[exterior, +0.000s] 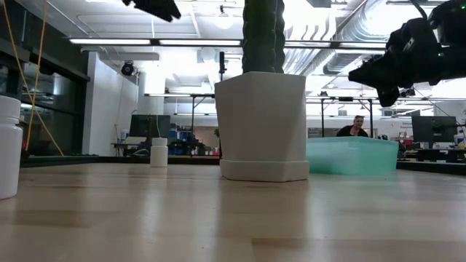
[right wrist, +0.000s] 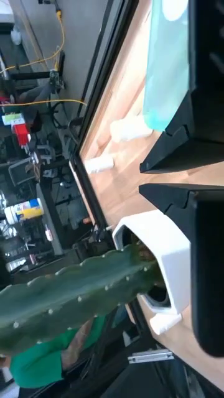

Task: Pick and place pill bottles into a basket
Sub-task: Put the white medicine bottle into the blue bin

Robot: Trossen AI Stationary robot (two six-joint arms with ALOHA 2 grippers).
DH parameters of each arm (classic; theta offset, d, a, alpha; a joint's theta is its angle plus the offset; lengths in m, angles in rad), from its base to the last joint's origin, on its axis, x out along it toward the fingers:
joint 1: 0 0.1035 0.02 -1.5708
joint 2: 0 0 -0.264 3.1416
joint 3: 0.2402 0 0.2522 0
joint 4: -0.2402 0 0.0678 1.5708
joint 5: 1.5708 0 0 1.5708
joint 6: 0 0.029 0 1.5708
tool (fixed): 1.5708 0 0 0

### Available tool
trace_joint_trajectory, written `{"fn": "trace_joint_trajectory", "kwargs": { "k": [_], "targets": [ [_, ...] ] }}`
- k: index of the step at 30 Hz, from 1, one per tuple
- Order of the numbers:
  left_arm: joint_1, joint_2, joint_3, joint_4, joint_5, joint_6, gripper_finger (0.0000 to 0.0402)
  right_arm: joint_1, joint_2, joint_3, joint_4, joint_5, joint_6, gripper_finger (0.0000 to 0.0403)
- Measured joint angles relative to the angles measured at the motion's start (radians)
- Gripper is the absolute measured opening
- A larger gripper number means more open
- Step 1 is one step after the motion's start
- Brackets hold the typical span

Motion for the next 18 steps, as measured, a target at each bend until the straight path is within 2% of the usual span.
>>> {"fn": "trace_joint_trajectory", "kwargs": {
  "k": [3, 8, 14, 18],
  "targets": [
    [0.031, 0.048, 0.000, -0.017, 0.016, 0.049, 0.0254, 0.000, 0.001, 0.000, -0.002, 0.000, 0.001, 0.0025],
    [0.121, 0.117, -0.001, -0.044, 0.147, 0.069, 0.0254, 0.000, 0.001, 0.000, -0.006, 0.000, 0.006, 0.0029],
    [0.291, 0.161, -0.002, -0.038, 0.425, 0.162, 0.0254, 0.000, 0.001, 0.001, -0.010, 0.008, 0.079, 0.0032],
    [0.439, 0.180, -0.002, -0.026, 0.622, 0.290, 0.0254, 0.000, 0.001, 0.002, -0.014, 0.015, 0.101, 0.0031]
  ]
}}
